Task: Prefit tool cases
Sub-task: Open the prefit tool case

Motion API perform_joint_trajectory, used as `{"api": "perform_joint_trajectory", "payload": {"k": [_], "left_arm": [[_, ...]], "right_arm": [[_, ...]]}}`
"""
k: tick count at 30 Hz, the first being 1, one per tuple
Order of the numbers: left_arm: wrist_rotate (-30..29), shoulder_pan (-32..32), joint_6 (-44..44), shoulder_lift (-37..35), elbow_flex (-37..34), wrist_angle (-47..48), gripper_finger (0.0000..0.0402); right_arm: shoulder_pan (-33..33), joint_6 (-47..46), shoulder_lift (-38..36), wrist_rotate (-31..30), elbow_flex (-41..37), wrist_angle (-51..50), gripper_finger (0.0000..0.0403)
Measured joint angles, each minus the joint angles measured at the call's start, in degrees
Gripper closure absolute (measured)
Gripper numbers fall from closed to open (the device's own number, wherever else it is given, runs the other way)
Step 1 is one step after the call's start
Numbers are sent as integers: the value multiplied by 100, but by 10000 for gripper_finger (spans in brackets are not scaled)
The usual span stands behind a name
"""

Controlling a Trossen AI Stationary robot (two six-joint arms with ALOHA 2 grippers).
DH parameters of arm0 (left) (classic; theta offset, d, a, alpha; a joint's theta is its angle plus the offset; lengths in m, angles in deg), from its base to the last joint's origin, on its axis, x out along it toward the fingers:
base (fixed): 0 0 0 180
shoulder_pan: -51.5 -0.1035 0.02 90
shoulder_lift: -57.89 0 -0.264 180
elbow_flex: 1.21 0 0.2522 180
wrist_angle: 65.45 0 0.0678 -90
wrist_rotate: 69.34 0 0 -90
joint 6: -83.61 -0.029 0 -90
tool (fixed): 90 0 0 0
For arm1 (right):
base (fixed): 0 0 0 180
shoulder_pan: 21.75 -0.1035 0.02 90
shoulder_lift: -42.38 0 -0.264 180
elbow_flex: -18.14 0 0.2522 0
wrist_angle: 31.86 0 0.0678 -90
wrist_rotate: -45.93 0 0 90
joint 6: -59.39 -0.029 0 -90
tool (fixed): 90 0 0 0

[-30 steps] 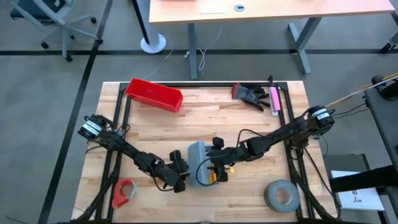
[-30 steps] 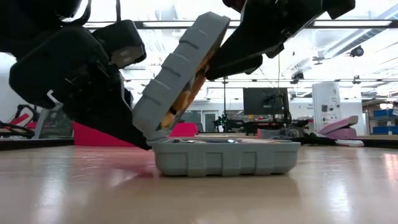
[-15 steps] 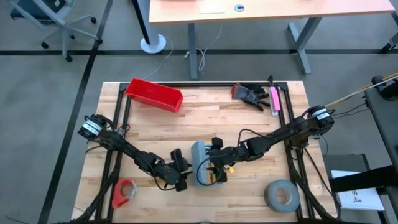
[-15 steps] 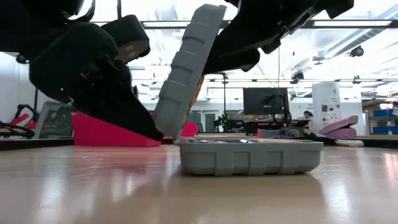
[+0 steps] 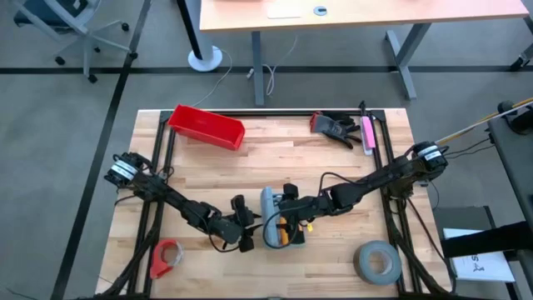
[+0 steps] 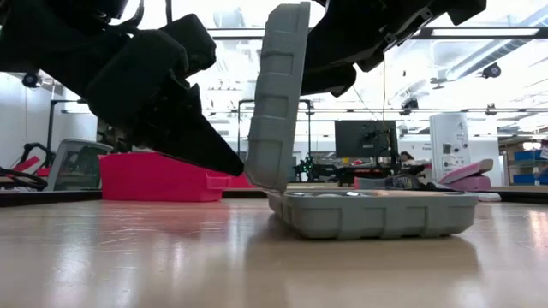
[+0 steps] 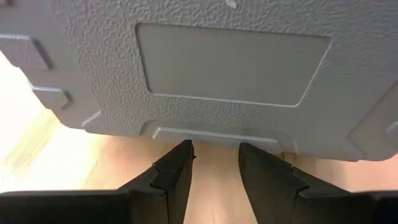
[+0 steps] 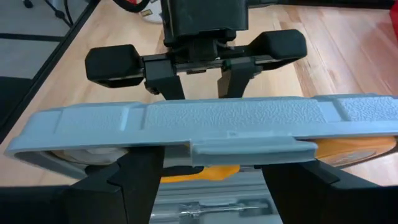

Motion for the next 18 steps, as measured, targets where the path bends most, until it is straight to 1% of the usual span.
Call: {"api": "perform_joint_trajectory", "payload": {"k": [7,14,18], "left_arm": [[7,-38,-92,0,0,-60,275],[316,-38,-68,-13,0,-38,274],[334,-36,-63,-87,0,80,270]], "right_arm": [[0,0,0,2,0,-35,165],[4,4,0,-74,0,-3,166],[11,28,2,-140,0,-3,171]]}}
